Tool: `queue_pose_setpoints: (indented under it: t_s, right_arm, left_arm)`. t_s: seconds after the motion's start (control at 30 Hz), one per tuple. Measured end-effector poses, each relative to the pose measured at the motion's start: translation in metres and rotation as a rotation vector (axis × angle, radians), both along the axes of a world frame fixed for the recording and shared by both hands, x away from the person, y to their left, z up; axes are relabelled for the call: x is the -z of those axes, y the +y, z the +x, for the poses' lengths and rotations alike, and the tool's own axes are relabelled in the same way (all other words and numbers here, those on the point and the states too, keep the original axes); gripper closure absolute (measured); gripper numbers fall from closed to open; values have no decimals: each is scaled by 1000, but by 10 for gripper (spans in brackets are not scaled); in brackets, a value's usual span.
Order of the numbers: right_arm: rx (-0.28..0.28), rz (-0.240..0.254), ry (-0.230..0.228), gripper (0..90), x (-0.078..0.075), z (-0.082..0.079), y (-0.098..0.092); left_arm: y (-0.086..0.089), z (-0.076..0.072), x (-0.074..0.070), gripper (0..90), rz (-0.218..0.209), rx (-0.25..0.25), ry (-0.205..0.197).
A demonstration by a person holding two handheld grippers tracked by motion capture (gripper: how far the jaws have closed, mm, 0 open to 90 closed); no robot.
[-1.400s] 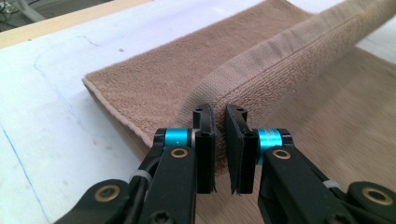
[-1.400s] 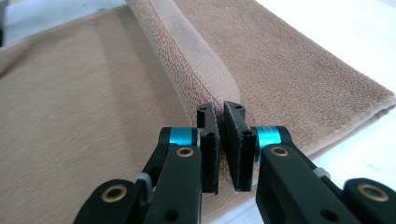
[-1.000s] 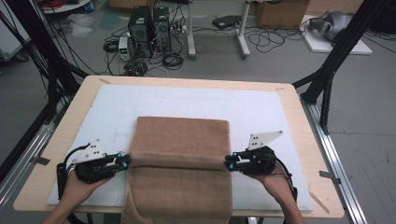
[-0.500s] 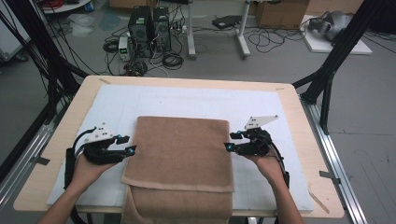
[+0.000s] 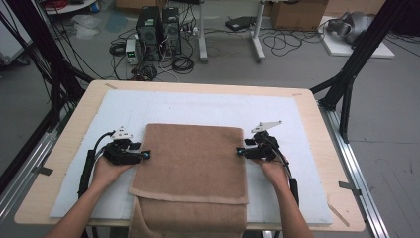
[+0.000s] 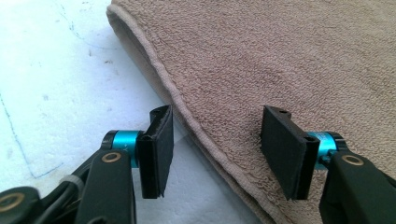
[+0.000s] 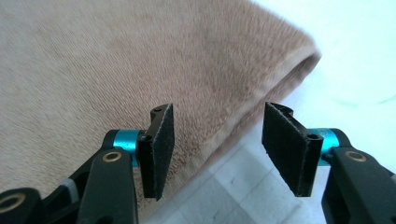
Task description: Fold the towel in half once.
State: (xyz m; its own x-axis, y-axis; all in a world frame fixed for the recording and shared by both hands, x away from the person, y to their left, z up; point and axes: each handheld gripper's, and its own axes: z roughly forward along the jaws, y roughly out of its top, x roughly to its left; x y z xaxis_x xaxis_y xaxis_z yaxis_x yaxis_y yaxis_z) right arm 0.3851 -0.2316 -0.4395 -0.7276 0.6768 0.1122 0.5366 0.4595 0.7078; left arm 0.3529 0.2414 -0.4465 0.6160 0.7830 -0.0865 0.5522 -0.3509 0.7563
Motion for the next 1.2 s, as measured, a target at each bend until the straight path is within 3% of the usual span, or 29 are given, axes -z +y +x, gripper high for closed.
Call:
queue_pose_setpoints:
  t_s: [0.03, 0.13, 0.2, 0.27, 0.37, 0.43, 0.5, 0.57, 0.67, 0.77, 0.83, 0.97, 1.1, 1.2]
  right_arm:
    - [2, -6, 16, 438, 3, 0, 1]
    - [20, 15, 2, 508, 5, -2, 2]
    - [-2, 22, 7, 643, 5, -3, 4]
    - [-18, 32, 11, 742, 6, -5, 8]
    - [-39, 94, 63, 822, 8, -2, 6]
    - [-54, 93, 61, 838, 7, 0, 4]
    - [-56, 52, 44, 841, 3, 1, 6]
    - [-50, 27, 20, 842, -4, 5, 7]
    - [-28, 41, 6, 842, -18, 16, 6]
    - [-13, 20, -28, 841, -32, 31, 9]
    - [-4, 14, -46, 841, -40, 41, 9]
    - [17, 0, -62, 840, -55, 58, 10]
    - [31, 1, -106, 839, -73, 71, 9]
    - [48, -9, -128, 816, -79, 78, 7]
  left_arm:
    - [0, 0, 0, 465, -1, -4, 2]
    - [-3, -1, -1, 539, 11, 8, -3]
    - [-5, -2, -1, 617, 1, 18, 1]
    - [-4, -1, -1, 676, -22, 20, 17]
    - [-2, 1, 0, 760, -63, 6, 31]
    - [-5, 0, -1, 799, -34, 4, 8]
    - [-8, -1, -2, 815, -16, -9, -18]
    - [-7, 2, -6, 821, -30, -29, -35]
    - [-7, 9, -14, 824, -51, -62, -75]
    - [-8, 20, -24, 824, -65, -84, -115]
    - [-8, 30, -30, 824, -75, -100, -117]
    - [-10, 48, -46, 824, -82, -114, -157]
    - [-10, 63, -64, 822, -90, -128, -191]
    - [-12, 72, -66, 799, -101, -136, -198]
